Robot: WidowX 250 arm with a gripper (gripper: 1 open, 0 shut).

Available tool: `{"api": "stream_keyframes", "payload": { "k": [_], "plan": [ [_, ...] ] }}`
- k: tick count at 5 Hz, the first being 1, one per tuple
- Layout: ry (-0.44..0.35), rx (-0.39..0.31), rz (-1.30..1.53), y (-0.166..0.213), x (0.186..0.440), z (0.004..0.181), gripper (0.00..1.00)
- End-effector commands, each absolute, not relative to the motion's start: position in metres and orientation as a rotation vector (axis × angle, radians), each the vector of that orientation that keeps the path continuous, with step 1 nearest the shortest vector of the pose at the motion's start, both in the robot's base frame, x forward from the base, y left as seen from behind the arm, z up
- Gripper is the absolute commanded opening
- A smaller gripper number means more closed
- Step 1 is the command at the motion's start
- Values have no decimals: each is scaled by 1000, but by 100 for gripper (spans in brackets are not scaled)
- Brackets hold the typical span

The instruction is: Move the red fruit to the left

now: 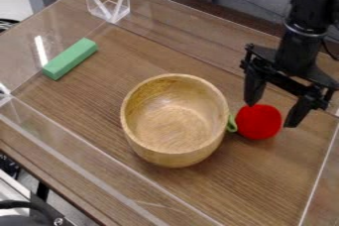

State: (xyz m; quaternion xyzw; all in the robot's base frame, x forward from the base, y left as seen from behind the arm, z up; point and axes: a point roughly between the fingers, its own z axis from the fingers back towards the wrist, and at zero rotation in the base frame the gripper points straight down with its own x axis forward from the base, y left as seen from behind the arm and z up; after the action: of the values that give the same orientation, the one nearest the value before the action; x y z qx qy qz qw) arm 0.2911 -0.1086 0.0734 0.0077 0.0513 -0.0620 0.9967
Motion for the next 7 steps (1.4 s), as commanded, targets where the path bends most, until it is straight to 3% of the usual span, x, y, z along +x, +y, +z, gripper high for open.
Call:
{"api": "stream_keyframes", "payload": {
  "k": [1, 3, 4, 5, 6, 7],
  "plan": [
    [41, 9, -171, -102, 299, 77, 100],
    [21, 14, -239, -93, 300, 57, 100],
    [1, 6, -250, -97, 298, 52, 0],
    [-33, -6, -253, -107, 295, 60, 0],
    [-51, -3, -251, -116, 290, 70, 100],
    [-72, 0, -230, -114, 292, 81, 100]
  ]
}}
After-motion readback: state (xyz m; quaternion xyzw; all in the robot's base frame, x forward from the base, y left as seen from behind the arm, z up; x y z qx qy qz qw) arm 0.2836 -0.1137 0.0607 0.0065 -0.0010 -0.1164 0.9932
